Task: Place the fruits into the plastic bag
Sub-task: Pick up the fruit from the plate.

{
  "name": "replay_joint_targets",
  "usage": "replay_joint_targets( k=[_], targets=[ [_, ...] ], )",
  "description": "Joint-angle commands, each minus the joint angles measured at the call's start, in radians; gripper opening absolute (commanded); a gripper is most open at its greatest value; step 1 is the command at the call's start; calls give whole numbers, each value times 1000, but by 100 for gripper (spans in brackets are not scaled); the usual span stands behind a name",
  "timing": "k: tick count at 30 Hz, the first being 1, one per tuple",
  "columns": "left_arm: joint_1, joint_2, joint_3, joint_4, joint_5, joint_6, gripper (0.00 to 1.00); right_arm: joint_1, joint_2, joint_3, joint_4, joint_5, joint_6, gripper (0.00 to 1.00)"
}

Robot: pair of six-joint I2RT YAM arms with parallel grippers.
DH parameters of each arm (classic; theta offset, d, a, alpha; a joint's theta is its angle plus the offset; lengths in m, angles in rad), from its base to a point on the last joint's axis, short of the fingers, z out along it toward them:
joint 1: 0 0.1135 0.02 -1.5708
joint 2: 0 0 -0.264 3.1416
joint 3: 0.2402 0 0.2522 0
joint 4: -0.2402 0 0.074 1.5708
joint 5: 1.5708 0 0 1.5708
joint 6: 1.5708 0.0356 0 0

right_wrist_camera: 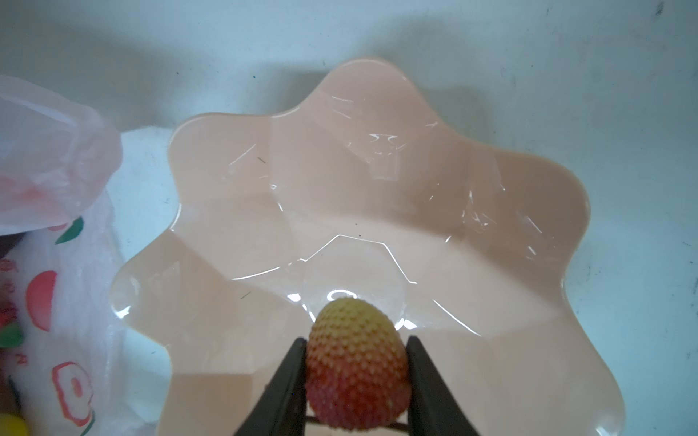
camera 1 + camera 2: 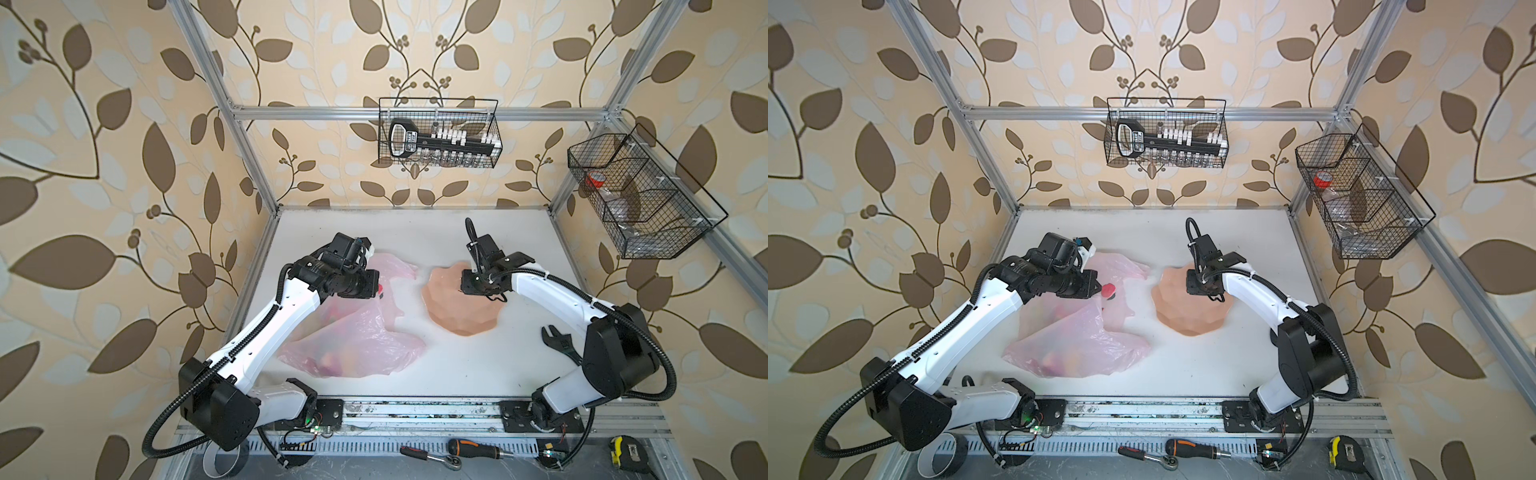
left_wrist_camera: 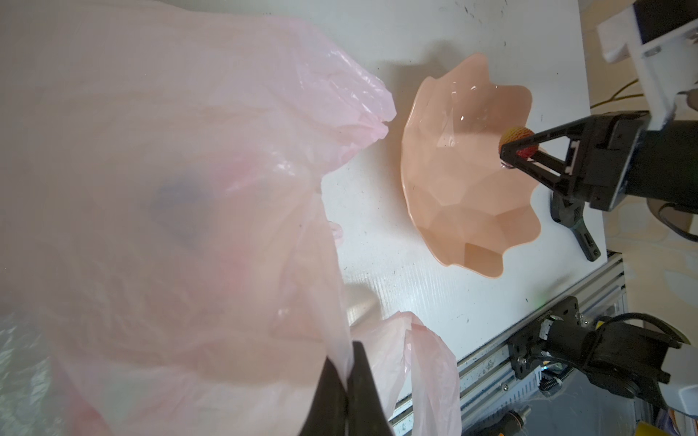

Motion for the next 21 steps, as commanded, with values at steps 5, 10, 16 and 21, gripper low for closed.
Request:
replay_joint_targets(
  k=[5, 10, 16, 21],
  targets=[
    [0, 4, 40, 20, 23, -7, 0, -53, -53, -74, 86, -198, 70, 31],
    [0, 1, 41, 18, 24, -6, 0, -93, -82, -237, 356, -501, 280, 32],
    [0, -1, 43, 13, 24, -7, 0, -65, -86, -366, 671, -641, 537, 32],
    [0, -2, 42, 12, 28, -6, 0, -53, -80, -361, 669, -640, 542, 31]
  ],
)
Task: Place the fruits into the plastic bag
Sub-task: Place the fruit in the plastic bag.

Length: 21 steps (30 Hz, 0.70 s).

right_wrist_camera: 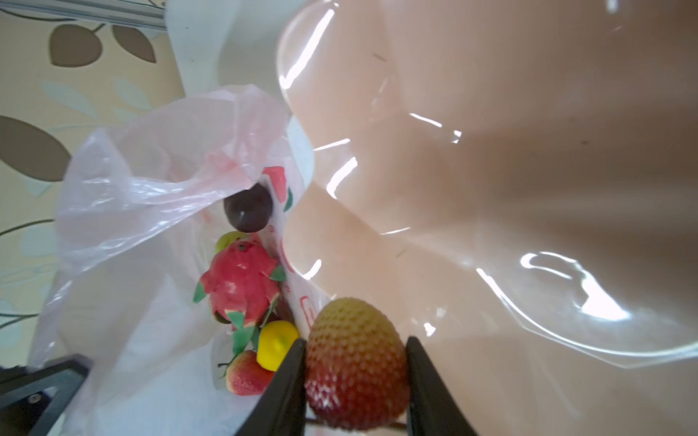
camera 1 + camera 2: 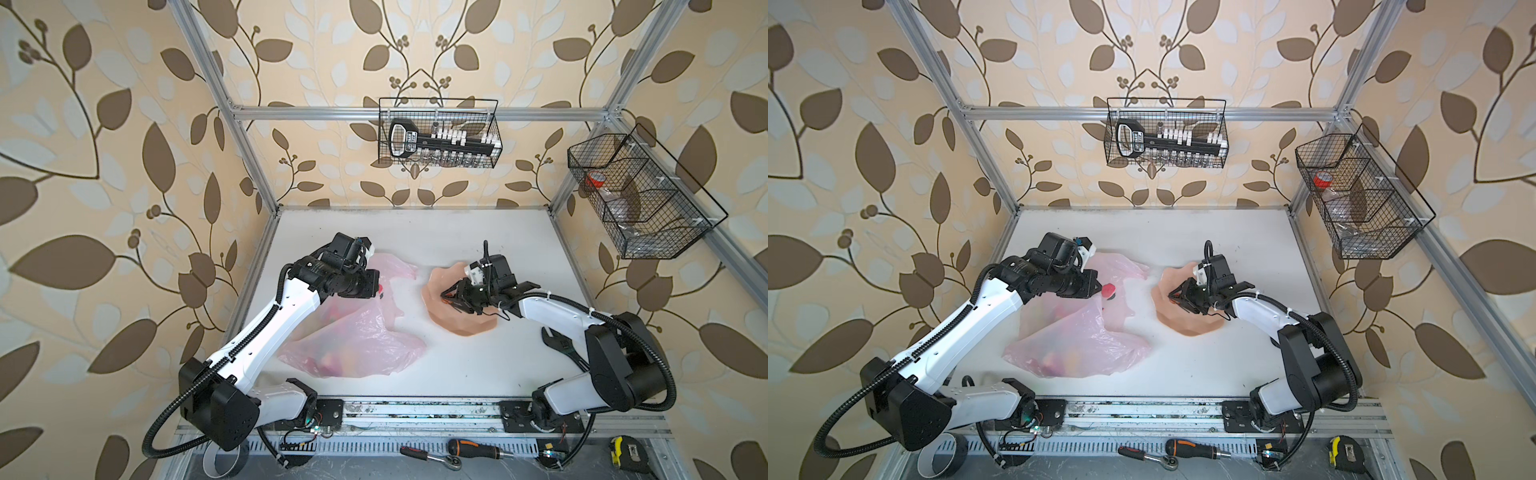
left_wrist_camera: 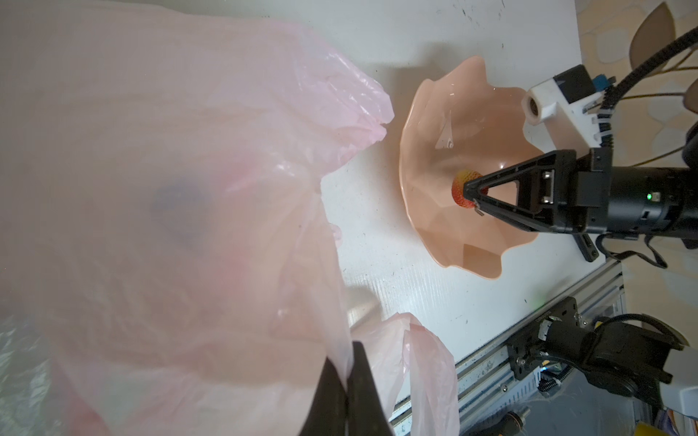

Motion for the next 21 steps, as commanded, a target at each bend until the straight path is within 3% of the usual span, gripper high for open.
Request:
replay_joint_targets(
  k=[1, 12, 21],
  targets=[
    [0, -2, 42, 7, 25, -5, 0, 5, -8, 3, 82, -49, 68, 32],
    [0, -2, 45, 7, 31, -1, 0, 98, 77, 5, 282, -50, 224, 31],
    [0, -11, 50, -6, 17, 12, 0, 334, 309, 150, 598, -34, 479, 30]
  ],
)
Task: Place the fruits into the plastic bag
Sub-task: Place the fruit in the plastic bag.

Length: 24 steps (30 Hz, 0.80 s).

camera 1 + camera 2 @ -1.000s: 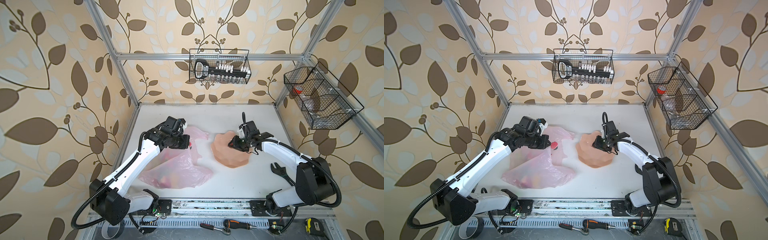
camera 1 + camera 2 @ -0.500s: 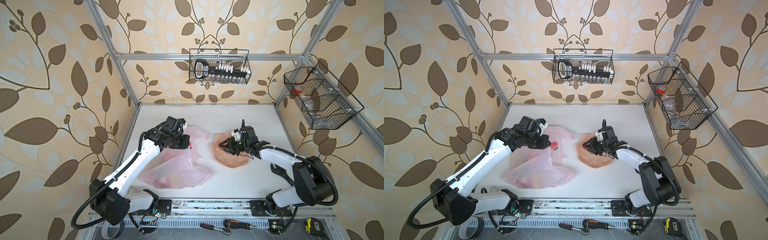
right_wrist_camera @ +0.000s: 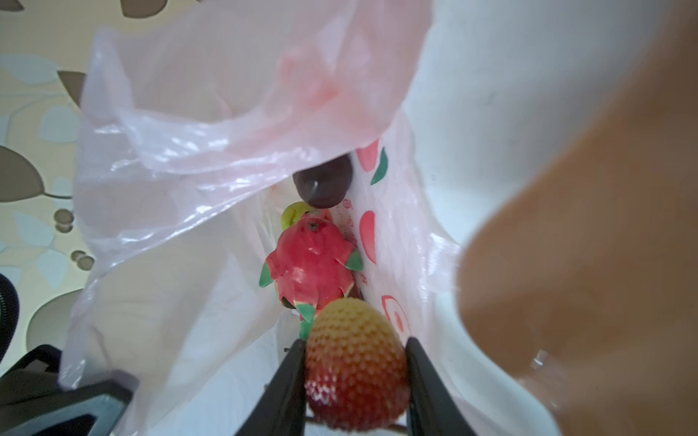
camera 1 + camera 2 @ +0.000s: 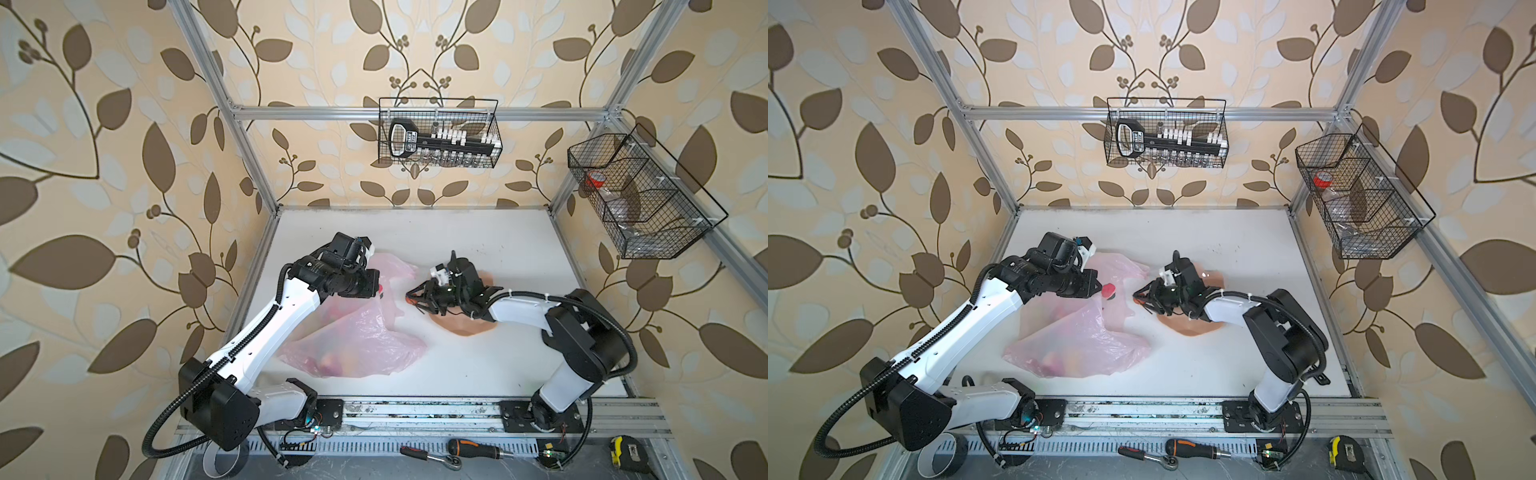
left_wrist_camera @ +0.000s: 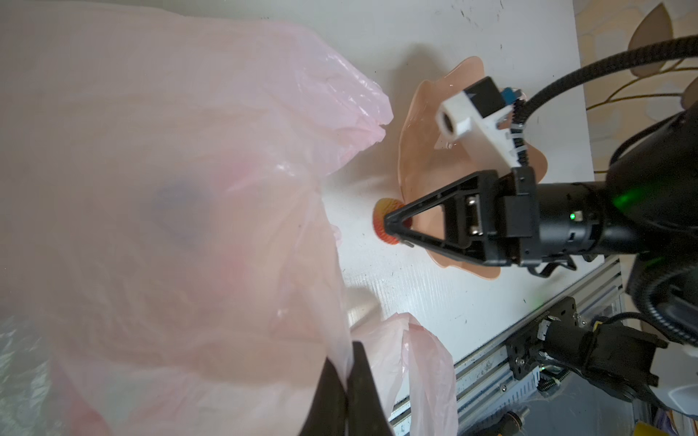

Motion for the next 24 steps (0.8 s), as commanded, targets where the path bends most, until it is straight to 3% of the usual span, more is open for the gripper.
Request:
replay_joint_targets(
  k=[1, 8, 13, 18, 24],
  targets=[
    [0, -14, 44, -7, 16, 12, 0, 93, 79, 95, 187, 1, 159, 30],
    [1, -27, 38, -14, -3, 22, 0, 281, 230, 245, 247, 9, 257, 31],
    [1, -30, 35, -10, -7, 24, 0, 357, 294, 300, 223, -8, 280, 34],
    [1, -35, 35, -11, -9, 25, 0, 390, 309, 328, 140, -42, 251, 43],
    [1, -46, 28, -13, -13, 24, 0, 394, 280, 334, 4, -66, 164, 64]
  ],
)
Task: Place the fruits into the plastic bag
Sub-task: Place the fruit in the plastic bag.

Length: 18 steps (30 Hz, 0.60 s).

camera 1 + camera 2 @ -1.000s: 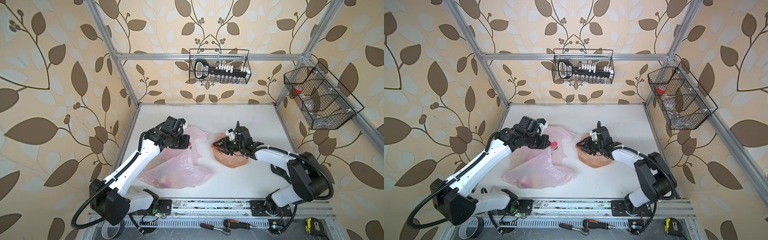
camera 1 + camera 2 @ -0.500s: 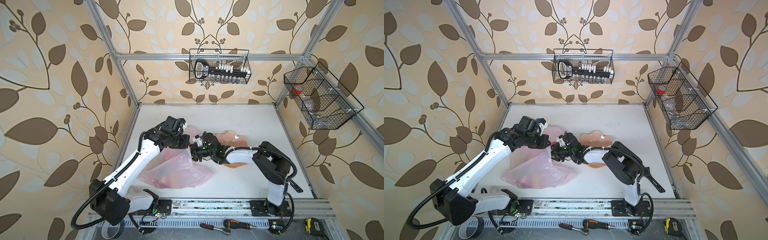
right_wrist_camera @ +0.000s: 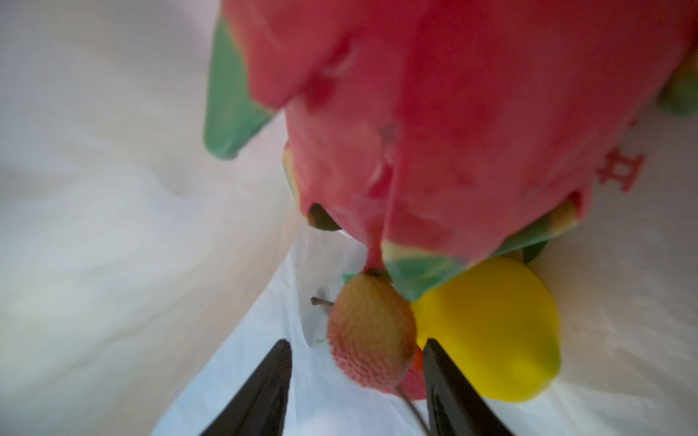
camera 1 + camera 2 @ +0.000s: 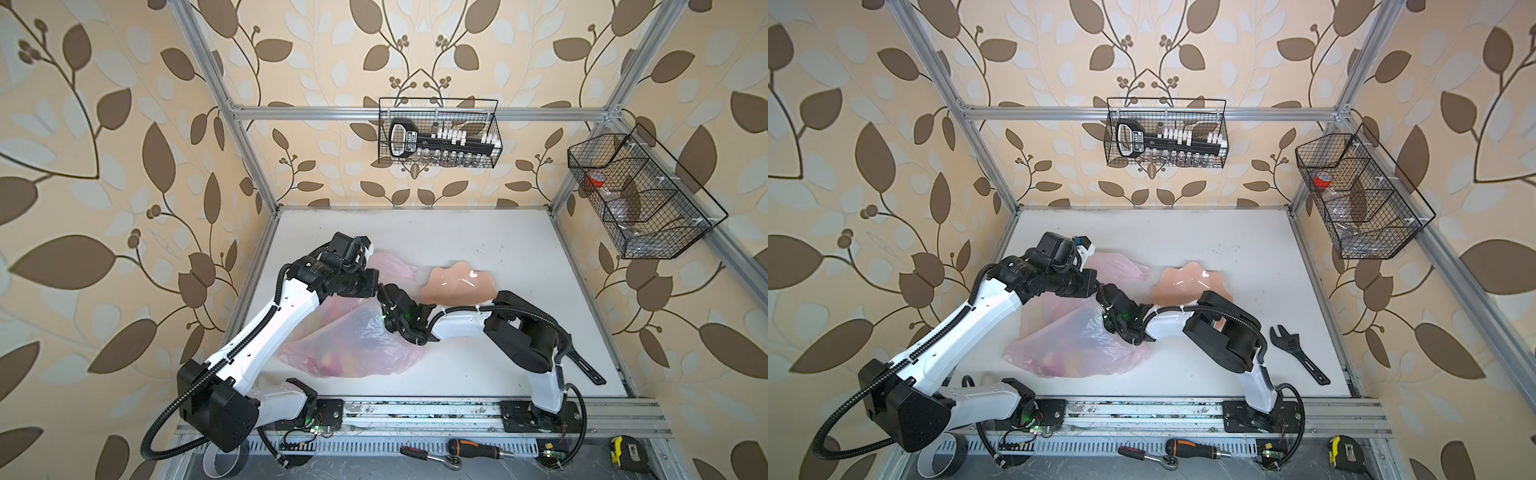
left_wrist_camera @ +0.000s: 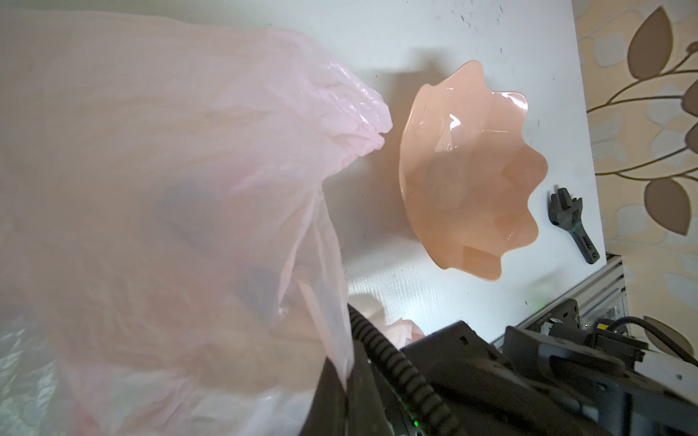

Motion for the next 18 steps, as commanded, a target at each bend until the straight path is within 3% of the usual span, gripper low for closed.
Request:
replay_joint_targets(
  k=[1, 18],
  targets=[
    [1, -37, 24, -11, -4, 22, 0, 3, -16, 29, -111, -27, -49, 67],
    [2, -77, -2, -26, -18, 14, 0, -24, -117, 19, -309, -14, -203, 80]
  ],
)
